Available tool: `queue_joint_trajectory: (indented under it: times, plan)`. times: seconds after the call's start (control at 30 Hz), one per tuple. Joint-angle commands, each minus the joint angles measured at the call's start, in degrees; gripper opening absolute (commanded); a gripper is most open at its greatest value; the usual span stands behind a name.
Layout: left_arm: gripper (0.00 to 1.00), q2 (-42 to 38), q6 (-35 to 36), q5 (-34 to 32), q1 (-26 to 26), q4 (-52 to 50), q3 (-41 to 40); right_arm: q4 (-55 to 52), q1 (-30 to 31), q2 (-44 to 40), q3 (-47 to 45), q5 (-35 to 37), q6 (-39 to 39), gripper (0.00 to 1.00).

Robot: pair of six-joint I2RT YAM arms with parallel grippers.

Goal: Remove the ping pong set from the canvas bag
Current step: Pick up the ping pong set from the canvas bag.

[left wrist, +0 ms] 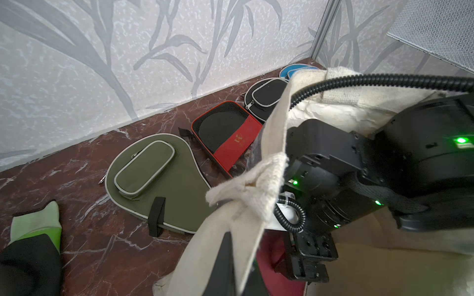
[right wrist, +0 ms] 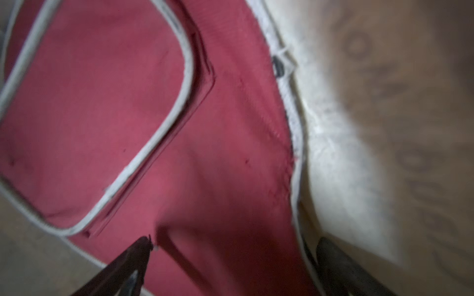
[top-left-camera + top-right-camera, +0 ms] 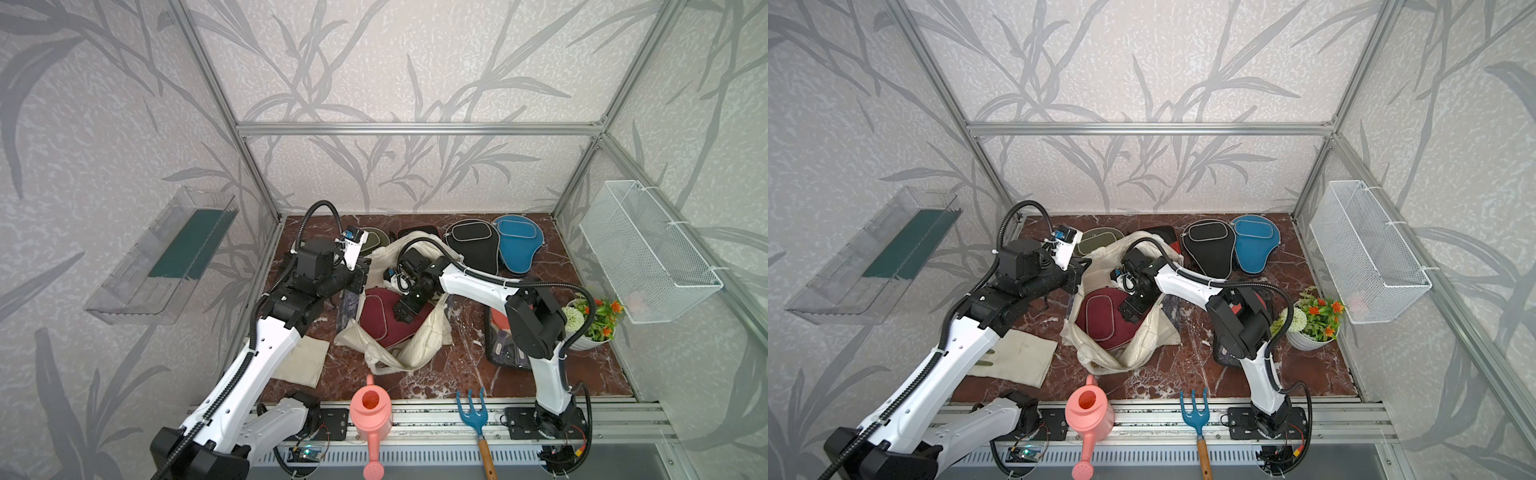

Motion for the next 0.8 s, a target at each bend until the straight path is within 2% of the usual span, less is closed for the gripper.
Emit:
queue_joint_trajectory:
  times: [0.0,0.1,0.2,0.4,0.6,0.77]
  plan:
    - [0.00,0.1,0.2,2.7,0.1,3.6,-0.7,-2.8,-1.6,4.5,2.6,-4.6,0.3,0.99]
    - [0.00,0.6,0.4,2.7,0.1,3.8,-1.1,-5.8,-2.1,8.1,4.3,-7.6,-0.1,1.00]
    - [0.00,0.8,0.5,2.7,0.1,4.1,-1.6,-5.5,-2.2,9.1,3.1,-7.9,0.7,0.94]
    - [0.00,0.6,0.5,2.3,0.1,4.5,-2.2,-4.9,-2.2,6.6,-0.4,-8.8,1.4,0.55]
    - [0.00,-0.3,0.4,1.9,0.1,4.4,-2.6,-5.2,-2.2,1.7,-3.2,-7.6,1.0,0.36]
    - [0.00,-1.5,0.2,1.7,0.1,4.2,-3.0,-5.8,-2.3,-2.5,-4.8,-6.1,0.9,0.13]
